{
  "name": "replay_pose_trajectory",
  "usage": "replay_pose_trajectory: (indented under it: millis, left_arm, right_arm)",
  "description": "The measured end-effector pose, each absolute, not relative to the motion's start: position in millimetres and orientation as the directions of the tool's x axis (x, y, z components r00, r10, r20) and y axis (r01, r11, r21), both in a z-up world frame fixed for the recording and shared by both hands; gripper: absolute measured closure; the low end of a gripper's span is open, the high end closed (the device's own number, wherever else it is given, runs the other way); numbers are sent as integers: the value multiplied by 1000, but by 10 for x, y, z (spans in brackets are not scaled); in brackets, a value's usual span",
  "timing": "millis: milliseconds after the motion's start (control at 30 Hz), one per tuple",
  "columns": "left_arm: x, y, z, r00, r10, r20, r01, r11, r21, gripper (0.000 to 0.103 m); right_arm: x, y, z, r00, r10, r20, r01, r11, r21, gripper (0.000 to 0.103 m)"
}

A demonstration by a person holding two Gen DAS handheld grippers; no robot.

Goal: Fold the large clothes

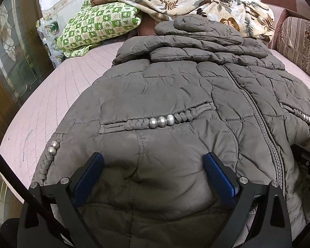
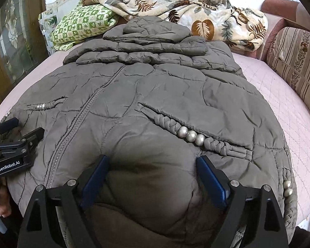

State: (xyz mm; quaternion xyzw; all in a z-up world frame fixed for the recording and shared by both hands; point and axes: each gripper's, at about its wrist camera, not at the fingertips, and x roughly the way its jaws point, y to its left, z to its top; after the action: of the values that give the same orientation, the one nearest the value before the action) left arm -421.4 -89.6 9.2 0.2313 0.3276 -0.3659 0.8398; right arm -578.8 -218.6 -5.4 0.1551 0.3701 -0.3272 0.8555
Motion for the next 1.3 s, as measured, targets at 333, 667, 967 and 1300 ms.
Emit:
replay_pose_trajectory:
  millis: [333,667,967,1300]
  left_arm:
    - [-4238,-890,88,520,-468,-714,769,621,152,5]
    - [-4349,-745,227,542,-505,-672,777,605,172,5]
    - [-4377,-723,107,532,-496,-687,790,583,191,5]
    - [-4449,-743,83,567,-488,-664,781,575,244,5]
  right_arm:
    - [-5781,-2178,-53,509,-445,-737,675,738,21,11]
    - [-5927,-2027,68,528,-467,-710,667,745,6,11]
    - [-5964,-1905,-3,529,-432,-730,643,765,13,11]
    - [-5951,-1932,-28,526,-417,-741,639,769,21,10]
